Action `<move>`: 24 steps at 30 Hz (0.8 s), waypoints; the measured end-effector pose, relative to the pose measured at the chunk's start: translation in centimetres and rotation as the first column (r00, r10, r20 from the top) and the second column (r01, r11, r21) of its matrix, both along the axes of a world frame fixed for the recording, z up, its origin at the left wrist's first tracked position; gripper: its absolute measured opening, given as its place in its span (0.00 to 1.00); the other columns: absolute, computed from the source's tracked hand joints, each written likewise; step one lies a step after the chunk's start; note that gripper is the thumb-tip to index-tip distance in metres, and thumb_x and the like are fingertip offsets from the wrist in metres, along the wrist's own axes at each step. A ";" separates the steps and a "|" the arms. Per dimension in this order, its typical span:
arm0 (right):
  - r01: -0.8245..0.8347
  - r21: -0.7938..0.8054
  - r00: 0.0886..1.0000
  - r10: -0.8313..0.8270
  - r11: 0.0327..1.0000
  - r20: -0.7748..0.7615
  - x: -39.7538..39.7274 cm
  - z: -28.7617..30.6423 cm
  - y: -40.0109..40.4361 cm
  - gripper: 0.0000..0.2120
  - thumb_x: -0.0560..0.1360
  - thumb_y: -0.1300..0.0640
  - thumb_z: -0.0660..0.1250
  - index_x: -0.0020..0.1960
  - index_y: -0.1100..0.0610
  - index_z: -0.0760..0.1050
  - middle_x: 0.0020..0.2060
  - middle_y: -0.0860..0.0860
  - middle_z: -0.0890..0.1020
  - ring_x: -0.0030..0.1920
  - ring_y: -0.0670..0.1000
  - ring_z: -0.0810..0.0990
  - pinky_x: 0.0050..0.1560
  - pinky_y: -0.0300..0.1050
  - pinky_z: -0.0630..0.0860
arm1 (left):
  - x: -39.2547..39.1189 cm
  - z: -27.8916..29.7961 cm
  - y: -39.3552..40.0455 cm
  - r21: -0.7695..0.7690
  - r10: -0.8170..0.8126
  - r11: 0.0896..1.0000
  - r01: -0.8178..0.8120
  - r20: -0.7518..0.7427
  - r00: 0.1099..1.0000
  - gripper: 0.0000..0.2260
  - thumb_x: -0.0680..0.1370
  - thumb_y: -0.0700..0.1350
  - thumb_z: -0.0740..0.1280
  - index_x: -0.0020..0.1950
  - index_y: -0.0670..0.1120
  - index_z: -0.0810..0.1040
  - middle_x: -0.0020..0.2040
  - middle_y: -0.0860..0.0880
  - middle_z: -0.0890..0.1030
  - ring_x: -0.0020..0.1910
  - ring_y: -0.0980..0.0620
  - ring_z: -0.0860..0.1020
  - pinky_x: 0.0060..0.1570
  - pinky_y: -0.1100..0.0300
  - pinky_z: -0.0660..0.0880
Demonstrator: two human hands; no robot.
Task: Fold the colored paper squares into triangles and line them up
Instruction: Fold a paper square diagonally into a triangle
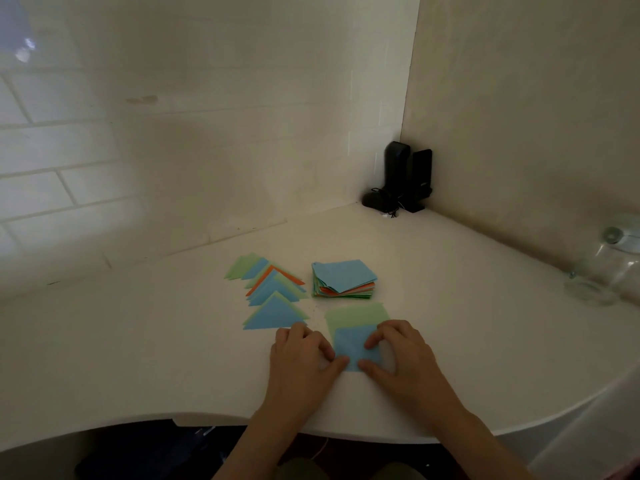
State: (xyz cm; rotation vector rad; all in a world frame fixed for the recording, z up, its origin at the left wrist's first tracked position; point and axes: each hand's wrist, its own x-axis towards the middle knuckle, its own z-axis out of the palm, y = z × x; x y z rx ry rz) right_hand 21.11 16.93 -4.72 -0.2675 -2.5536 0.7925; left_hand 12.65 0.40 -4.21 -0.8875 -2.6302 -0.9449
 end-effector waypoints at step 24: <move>0.004 0.296 0.998 0.015 0.955 -0.062 0.0 1.8 0.2 0.16 0.62 0.55 0.76 0.48 0.46 0.80 0.42 0.45 0.75 0.44 0.48 0.76 0.42 0.44 0.67 | 2.4 1.0 0.8 -0.180 -0.099 0.982 0.050 -0.278 0.956 0.17 0.69 0.66 0.58 0.39 0.53 0.74 0.38 0.55 0.74 0.36 0.53 0.73 0.33 0.59 0.68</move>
